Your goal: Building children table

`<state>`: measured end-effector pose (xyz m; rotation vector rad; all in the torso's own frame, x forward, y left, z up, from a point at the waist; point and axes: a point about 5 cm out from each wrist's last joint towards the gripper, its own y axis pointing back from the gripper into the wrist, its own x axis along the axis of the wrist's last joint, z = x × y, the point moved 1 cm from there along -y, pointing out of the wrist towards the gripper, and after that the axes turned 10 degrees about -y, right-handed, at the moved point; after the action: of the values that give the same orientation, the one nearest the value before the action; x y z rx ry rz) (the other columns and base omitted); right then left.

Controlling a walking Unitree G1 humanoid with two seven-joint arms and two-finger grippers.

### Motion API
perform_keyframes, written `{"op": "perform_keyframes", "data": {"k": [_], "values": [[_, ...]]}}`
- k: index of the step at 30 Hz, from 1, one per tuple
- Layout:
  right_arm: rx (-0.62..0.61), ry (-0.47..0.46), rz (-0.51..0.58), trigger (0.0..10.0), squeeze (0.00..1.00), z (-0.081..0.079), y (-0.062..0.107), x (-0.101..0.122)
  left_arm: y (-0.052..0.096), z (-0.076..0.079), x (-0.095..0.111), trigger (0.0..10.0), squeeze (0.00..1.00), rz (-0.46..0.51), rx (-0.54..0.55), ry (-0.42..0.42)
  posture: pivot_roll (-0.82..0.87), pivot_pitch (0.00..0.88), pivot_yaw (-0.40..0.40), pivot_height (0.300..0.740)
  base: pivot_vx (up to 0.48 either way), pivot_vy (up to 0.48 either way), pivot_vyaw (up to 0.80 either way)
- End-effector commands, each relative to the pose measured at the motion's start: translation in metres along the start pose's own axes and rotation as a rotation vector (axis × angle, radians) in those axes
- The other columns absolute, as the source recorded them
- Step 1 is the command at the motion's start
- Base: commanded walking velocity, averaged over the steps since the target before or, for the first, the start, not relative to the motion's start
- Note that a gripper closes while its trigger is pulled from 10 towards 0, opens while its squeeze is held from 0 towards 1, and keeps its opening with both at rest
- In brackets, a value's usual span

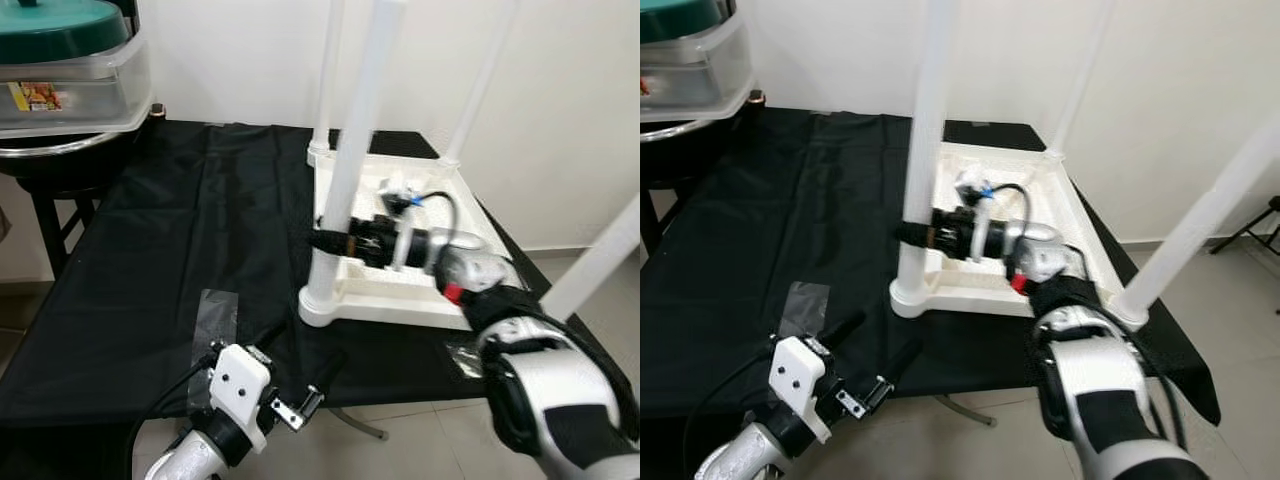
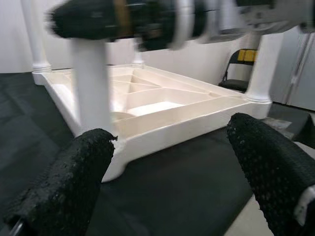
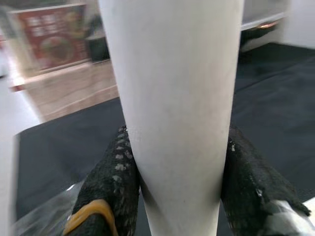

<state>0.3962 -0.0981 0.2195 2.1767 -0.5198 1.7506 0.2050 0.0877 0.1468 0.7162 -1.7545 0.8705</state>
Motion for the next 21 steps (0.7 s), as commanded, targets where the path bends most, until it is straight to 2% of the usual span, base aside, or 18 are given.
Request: {"op": "perform_keyframes", "data": {"k": [1,4,6,7,8,9,10,11,13,15,16,18,19,20,21], "values": [[-0.067,-0.013,0.009,0.0,0.0,0.004,0.001,-0.006,0.001,0.001,-0.002,10.0,0.0,-0.014,0.0,0.004,0.12,0.052,-0.123,0.74,0.0,0.0,0.0],[-0.355,0.041,0.038,0.0,0.0,0.013,-0.008,-0.014,0.001,0.001,-0.002,10.0,0.0,-0.015,-0.001,0.007,0.11,0.054,-0.119,0.74,0.0,0.0,0.0],[-0.355,0.041,0.038,0.0,0.0,0.013,-0.008,-0.014,0.001,0.001,-0.002,10.0,0.0,-0.015,-0.001,0.007,0.11,0.054,-0.119,0.74,0.0,0.0,0.0],[-0.398,0.048,0.042,0.0,0.0,0.015,-0.008,-0.016,0.001,0.001,-0.002,10.0,0.0,-0.015,-0.001,0.007,0.11,0.054,-0.119,0.74,0.0,0.0,0.0],[-0.627,0.007,0.131,0.0,0.0,0.017,-0.011,-0.025,0.001,0.0,-0.003,10.0,0.0,-0.016,-0.007,0.011,0.1,0.057,-0.113,0.74,0.0,0.0,0.0],[-0.627,0.007,0.131,0.0,0.0,0.017,-0.011,-0.025,0.001,0.0,-0.003,10.0,0.0,-0.016,-0.007,0.011,0.1,0.057,-0.113,0.74,0.0,0.0,0.0],[-0.729,-0.004,0.168,0.0,0.0,0.016,-0.011,-0.029,0.001,0.0,-0.003,10.0,0.0,-0.016,-0.009,0.012,0.1,0.055,-0.114,0.74,0.0,0.0,0.0],[-0.822,-0.028,0.215,0.0,0.0,0.01,-0.012,-0.035,0.001,0.0,-0.003,10.0,0.0,-0.016,-0.011,0.013,0.1,0.058,-0.109,0.74,0.0,0.0,0.0],[-0.869,-0.043,0.241,0.0,0.0,0.005,-0.012,-0.038,0.001,0.0,-0.003,10.0,0.0,-0.016,-0.013,0.014,0.1,0.058,-0.109,0.74,0.0,0.0,0.0],[-0.994,-0.089,0.324,0.0,0.0,-0.009,-0.008,-0.042,0.001,0.001,-0.003,10.0,0.0,-0.016,-0.012,0.014,0.1,0.059,-0.115,0.74,0.0,0.0,0.0],[-0.994,-0.089,0.324,0.0,0.0,-0.009,-0.008,-0.042,0.001,0.001,-0.003,10.0,0.0,-0.016,-0.012,0.014,0.1,0.059,-0.115,0.74,0.0,0.0,0.0],[-1.09,-0.134,0.379,0.0,0.0,-0.023,-0.002,-0.047,0.001,0.001,-0.003,10.0,0.0,-0.015,-0.011,0.014,0.1,0.062,-0.114,0.74,0.0,0.0,0.0],[-1.09,-0.134,0.379,0.0,0.0,-0.023,-0.002,-0.047,0.001,0.001,-0.003,10.0,0.0,-0.015,-0.011,0.014,0.1,0.062,-0.114,0.74,0.0,0.0,0.0],[-1.116,-0.157,0.393,0.0,0.0,-0.034,0.001,-0.051,0.001,0.001,-0.003,10.0,0.0,-0.014,-0.013,0.017,0.09,0.062,-0.112,0.74,0.0,0.0,0.0],[-1.118,-0.161,0.394,0.0,0.0,-0.036,0.001,-0.052,0.001,0.001,-0.003,10.0,0.0,-0.014,-0.014,0.018,0.09,0.062,-0.112,0.74,0.0,0.0,0.0]]}}
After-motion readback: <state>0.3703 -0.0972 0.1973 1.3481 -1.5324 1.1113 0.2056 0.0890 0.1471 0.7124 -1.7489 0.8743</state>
